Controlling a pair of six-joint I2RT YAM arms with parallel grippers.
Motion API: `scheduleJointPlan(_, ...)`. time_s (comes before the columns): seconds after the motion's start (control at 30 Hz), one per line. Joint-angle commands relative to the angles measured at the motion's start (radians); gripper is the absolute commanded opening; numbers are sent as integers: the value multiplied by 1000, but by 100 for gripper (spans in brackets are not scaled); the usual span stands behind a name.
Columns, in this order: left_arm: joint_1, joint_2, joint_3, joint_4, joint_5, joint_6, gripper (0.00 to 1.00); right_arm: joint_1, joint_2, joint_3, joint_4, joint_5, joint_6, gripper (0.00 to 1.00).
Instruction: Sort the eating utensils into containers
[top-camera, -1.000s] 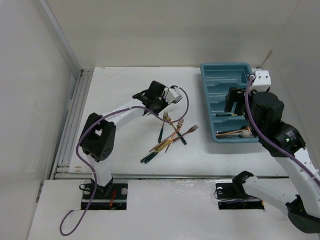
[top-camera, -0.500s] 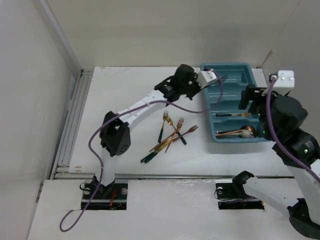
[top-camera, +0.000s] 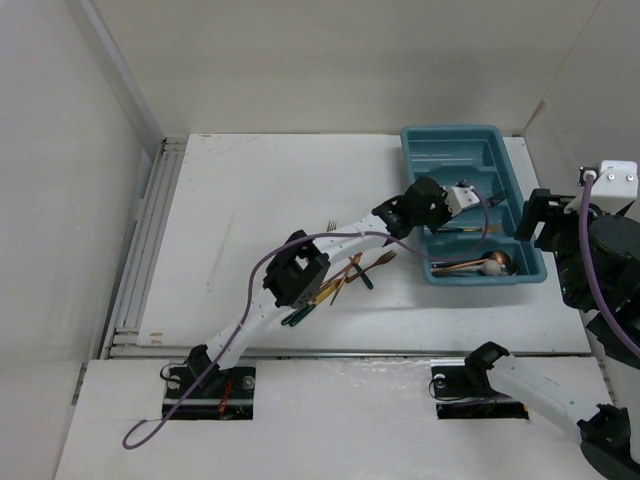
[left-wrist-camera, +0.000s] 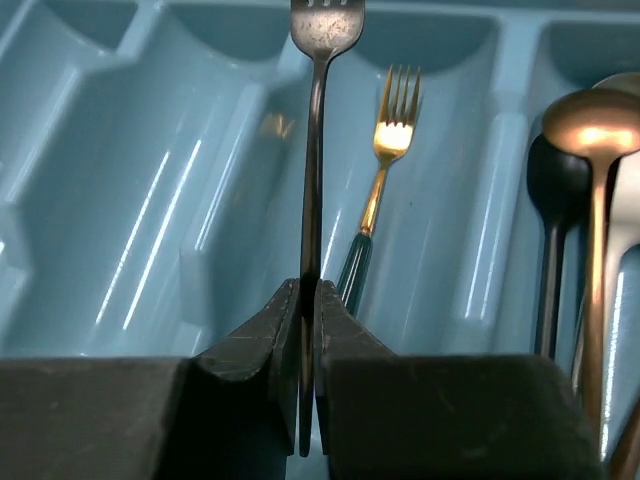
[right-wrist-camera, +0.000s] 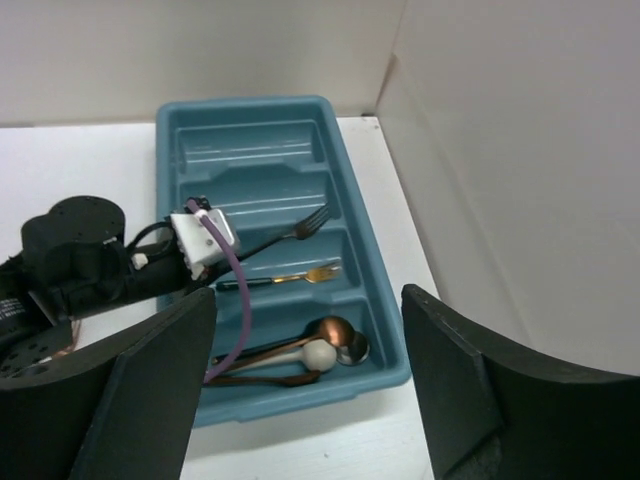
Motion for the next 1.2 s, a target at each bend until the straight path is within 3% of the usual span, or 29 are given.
scheduleJointPlan(0.0, 12, -47, 40, 120, 31, -42, 2, -5, -10, 40, -73, 67, -14, 79)
scheduleJointPlan(0.07, 3, -47, 27, 111, 31, -31, 32, -5, 3, 49, -84, 67, -23, 84)
scheduleJointPlan(0.13, 3, -59, 27, 85, 8, -31, 74, -5, 16, 49, -75, 76, -35, 86)
scheduleJointPlan(0.2, 3, -116, 6, 42, -13, -31, 82, -5, 32, 49, -56, 76, -47, 88)
scheduleJointPlan(0.37, 61, -311, -77, -54, -62, -120, 85, -5, 67, -52, 147, -2, -132, 91)
scheduleJointPlan(0.5, 125, -455, -164, -295, -208, -183, 82, -5, 92, -130, 325, -99, -155, 91)
scheduleJointPlan(0.6, 199, -588, -408, -444, -248, -226, 74, -5, 141, -166, 402, -174, -155, 91)
scheduleJointPlan(0.67, 246, -694, -629, -467, -248, -261, 74, -5, 196, -166, 432, -200, -155, 91)
scheduleJointPlan(0.77, 259, -798, -831, -457, -230, -272, 74, -5, 266, -131, 432, -231, -155, 91)
scheduleJointPlan(0.9, 250, -834, -965, -457, -191, -306, 77, -5, 305, -100, 422, -240, -155, 91)
scheduleJointPlan(1.17, 250, -804, -1065, -466, -191, -306, 75, -5, 323, -80, 389, -251, -104, 91)
